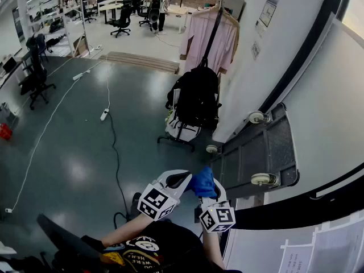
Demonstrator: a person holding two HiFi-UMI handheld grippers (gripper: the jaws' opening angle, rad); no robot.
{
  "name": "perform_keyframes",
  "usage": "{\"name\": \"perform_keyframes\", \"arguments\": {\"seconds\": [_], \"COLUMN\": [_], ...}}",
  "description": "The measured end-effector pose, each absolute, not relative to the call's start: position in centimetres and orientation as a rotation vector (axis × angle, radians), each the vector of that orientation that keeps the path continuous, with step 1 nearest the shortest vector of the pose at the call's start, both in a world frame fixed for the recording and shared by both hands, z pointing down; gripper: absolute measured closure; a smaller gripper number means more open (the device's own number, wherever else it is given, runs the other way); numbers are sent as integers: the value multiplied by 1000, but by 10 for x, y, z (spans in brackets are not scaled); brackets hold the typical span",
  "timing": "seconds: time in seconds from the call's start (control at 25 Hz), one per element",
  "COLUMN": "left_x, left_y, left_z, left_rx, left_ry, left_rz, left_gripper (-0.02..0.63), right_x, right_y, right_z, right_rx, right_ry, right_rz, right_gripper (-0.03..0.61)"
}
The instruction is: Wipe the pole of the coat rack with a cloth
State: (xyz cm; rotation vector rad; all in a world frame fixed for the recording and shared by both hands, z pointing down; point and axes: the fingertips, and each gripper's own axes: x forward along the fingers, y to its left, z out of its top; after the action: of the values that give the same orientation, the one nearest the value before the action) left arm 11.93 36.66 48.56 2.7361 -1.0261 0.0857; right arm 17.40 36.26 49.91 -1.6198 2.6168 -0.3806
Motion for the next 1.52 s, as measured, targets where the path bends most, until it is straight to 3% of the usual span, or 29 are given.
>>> {"name": "perform_keyframes", "arguments": {"seconds": [0.72, 1.04, 1.52], "left_x": [116, 89, 33], "left_y": [335, 240, 81], "left_z": [506, 510, 484], "left_rx": [2660, 2661, 2788], "left_ry": [-1113, -1089, -940], "left_rz": [124, 133, 136], "left_gripper": [620, 620, 620], "right_x": [182, 159, 84], "right_y": [338, 243, 74], "right_z": [524, 540, 498], "right_rx": [-1487, -1523, -1593], "right_ry": [2637, 2647, 2634], "right_rz": [-499, -595, -397], "right_gripper": [504, 505, 503]}}
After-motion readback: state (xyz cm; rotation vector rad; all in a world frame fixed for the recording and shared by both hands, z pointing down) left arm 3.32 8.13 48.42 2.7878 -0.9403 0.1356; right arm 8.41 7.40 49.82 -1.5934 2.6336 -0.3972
